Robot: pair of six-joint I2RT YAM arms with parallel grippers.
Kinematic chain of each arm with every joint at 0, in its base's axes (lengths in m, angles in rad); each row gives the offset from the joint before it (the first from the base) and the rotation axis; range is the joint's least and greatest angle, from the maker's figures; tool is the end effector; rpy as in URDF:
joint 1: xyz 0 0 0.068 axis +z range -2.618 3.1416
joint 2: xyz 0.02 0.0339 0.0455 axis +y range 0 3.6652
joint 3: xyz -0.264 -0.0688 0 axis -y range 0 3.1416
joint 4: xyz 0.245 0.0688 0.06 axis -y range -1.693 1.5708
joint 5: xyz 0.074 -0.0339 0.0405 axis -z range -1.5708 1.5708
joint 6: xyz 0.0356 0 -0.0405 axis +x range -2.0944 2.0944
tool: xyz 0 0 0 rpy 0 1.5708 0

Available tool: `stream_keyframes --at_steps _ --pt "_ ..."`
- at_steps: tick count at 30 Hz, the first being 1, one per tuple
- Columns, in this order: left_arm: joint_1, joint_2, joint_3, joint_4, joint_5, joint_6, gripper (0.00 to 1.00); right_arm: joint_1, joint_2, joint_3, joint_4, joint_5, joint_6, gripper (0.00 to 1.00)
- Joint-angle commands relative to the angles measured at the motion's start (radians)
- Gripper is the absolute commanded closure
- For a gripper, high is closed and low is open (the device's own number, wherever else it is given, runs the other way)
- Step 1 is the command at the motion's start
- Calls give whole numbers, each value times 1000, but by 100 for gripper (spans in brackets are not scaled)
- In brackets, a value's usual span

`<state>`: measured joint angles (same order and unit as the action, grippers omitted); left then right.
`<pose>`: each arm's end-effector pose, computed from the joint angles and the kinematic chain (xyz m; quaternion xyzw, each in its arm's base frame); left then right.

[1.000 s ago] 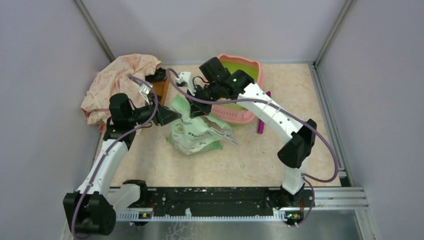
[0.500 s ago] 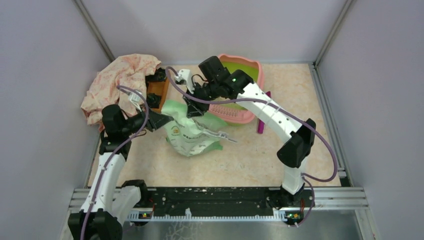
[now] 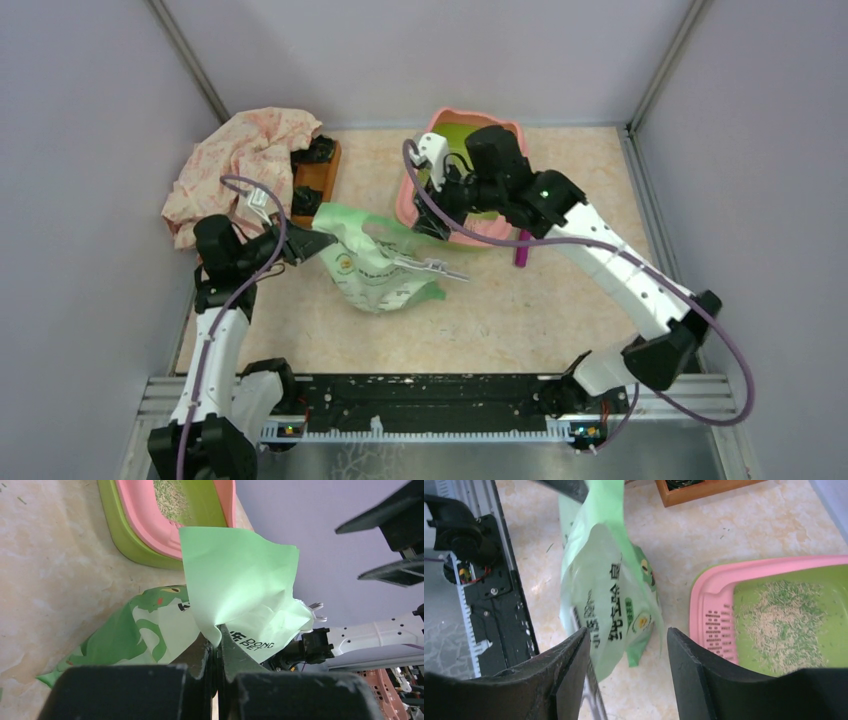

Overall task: Fill the litter box with clean litter
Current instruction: Clamp the cat litter bag at the center of the board.

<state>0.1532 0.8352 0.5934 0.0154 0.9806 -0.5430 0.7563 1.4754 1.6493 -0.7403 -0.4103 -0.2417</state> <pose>0.1888 -0.0008 0.2878 0.0402 0.7489 -0.4679 0.4676 0.2199 0.2270 0.4206 -0.4968 0.7066 0.2926 0.4103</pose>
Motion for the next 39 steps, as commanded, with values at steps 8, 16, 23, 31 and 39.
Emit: stream_keyframes --at_steps 8,16,23,31,39 --pt "70 59 25 29 4 15 98 126 -260 -280 51 213 -94 18" --pt "96 68 35 28 29 18 98 127 -224 -302 94 207 -133 17" --pt "98 67 35 29 34 16 98 129 -164 -256 87 176 -137 19" --pt "98 71 35 37 41 13 97 129 -161 -238 93 169 -134 25" --pt "97 74 35 44 45 8 97 130 -183 -220 95 141 -128 38"
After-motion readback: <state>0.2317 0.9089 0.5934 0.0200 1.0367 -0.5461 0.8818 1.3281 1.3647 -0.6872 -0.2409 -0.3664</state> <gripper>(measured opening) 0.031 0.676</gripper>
